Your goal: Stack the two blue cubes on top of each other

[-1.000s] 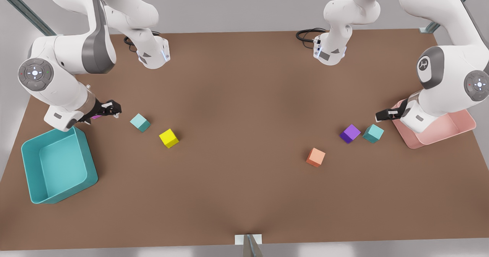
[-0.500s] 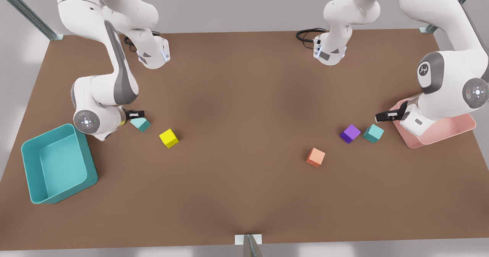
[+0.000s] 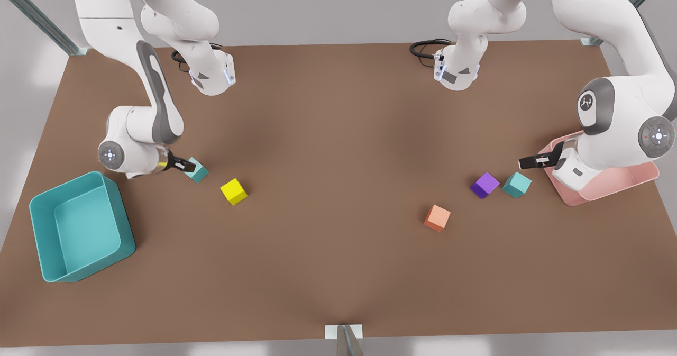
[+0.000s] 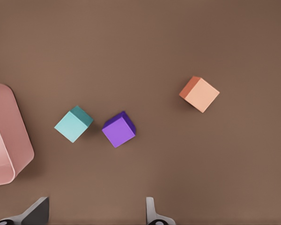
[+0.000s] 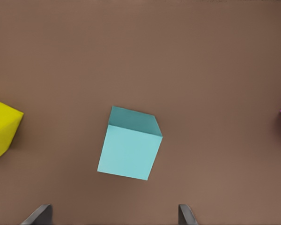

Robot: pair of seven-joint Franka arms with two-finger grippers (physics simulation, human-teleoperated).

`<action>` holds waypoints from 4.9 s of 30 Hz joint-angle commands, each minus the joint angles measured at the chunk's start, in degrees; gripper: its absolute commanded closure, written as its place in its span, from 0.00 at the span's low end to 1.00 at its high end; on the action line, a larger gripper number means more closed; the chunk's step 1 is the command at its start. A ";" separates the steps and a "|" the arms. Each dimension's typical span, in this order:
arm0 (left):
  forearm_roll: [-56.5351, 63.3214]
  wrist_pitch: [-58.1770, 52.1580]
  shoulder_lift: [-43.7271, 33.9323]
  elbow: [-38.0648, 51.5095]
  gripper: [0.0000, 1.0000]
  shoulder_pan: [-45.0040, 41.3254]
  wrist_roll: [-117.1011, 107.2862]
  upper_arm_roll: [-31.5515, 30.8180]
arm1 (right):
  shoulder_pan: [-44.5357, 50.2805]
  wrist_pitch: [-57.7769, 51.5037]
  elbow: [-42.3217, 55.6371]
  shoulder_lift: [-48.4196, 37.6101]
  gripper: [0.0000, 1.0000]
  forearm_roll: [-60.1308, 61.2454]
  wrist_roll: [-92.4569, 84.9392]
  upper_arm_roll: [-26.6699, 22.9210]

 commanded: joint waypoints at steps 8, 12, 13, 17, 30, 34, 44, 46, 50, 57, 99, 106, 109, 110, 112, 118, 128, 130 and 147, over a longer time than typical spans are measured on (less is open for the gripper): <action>0.10 -0.27 0.21 0.16 0.00 0.44 0.22 -0.17 | -0.26 22.86 -7.78 -0.04 0.00 0.15 13.42 -0.80; 0.36 -1.32 0.21 0.16 0.00 0.79 0.22 -0.17 | -0.61 21.72 -9.45 0.31 0.00 0.15 14.04 -0.89; 0.27 -2.72 0.12 0.16 0.00 0.79 0.22 -0.17 | -0.61 19.97 -9.54 0.13 0.00 0.15 14.12 -0.89; 0.36 -4.92 -0.05 0.24 0.00 0.79 0.13 -0.17 | -0.61 17.06 -9.63 -0.22 0.00 0.15 13.77 -0.89; 0.36 -4.92 -0.05 1.12 0.00 0.71 -0.04 -0.17 | -0.43 16.62 -9.10 2.68 0.00 0.15 14.12 -0.36; 0.27 -4.92 0.12 2.18 0.00 0.79 0.04 -0.08 | -0.26 17.50 -8.75 5.23 0.00 0.24 14.12 -0.36; 0.19 -5.19 0.21 2.09 0.00 1.06 -0.04 0.00 | -0.17 20.22 -8.84 8.92 0.00 0.24 14.12 -0.27; 0.19 -5.19 0.30 2.09 0.00 1.06 -0.04 0.00 | -0.17 21.10 -8.84 9.98 0.00 0.24 14.12 -0.27; 0.19 -6.15 0.21 2.09 0.00 1.06 -0.22 -0.08 | 0.36 21.28 -8.93 10.86 0.00 0.68 14.12 -0.10; 0.36 -7.12 0.04 2.18 0.00 0.97 -0.13 -0.08 | 0.71 22.33 -8.49 11.47 0.02 0.68 14.04 -0.10; -10.01 43.24 4.78 -34.30 0.00 4.57 -30.89 10.82 | 46.41 20.31 65.08 51.20 0.00 -3.54 70.46 5.35; -14.67 46.66 7.33 -34.21 0.00 3.96 -30.46 10.64 | 44.65 16.27 62.62 46.19 0.00 -3.28 70.46 5.53; -14.58 47.19 8.47 -34.21 0.00 4.22 -30.45 10.64 | 40.17 6.08 61.39 40.57 0.00 -3.45 67.22 5.61; -14.58 47.19 9.00 -34.21 0.00 4.13 -30.45 10.73 | 36.84 -2.26 61.39 37.93 0.00 -3.37 60.90 5.70; -14.67 48.77 9.88 -34.12 0.00 3.78 -30.45 10.73 | 23.14 -28.09 60.06 29.49 0.00 -3.36 30.51 5.44; -14.58 49.13 11.20 -34.21 0.00 3.87 -30.37 10.73 | 6.60 -36.55 60.53 10.97 0.00 -17.61 -24.29 5.44; -14.76 50.01 15.24 -34.12 0.49 3.69 -30.37 10.64 | 4.75 -31.01 43.46 -1.98 0.00 -12.51 -23.67 5.35; -17.57 49.92 14.89 -34.03 0.67 3.61 -30.54 10.64 | 4.75 -31.10 43.46 -2.06 0.00 -12.42 -23.67 5.35; -3.86 15.29 27.54 18.00 0.62 -32.60 -56.20 -3.69 | 4.75 -31.72 44.25 -0.48 0.00 -12.07 -23.23 4.91</action>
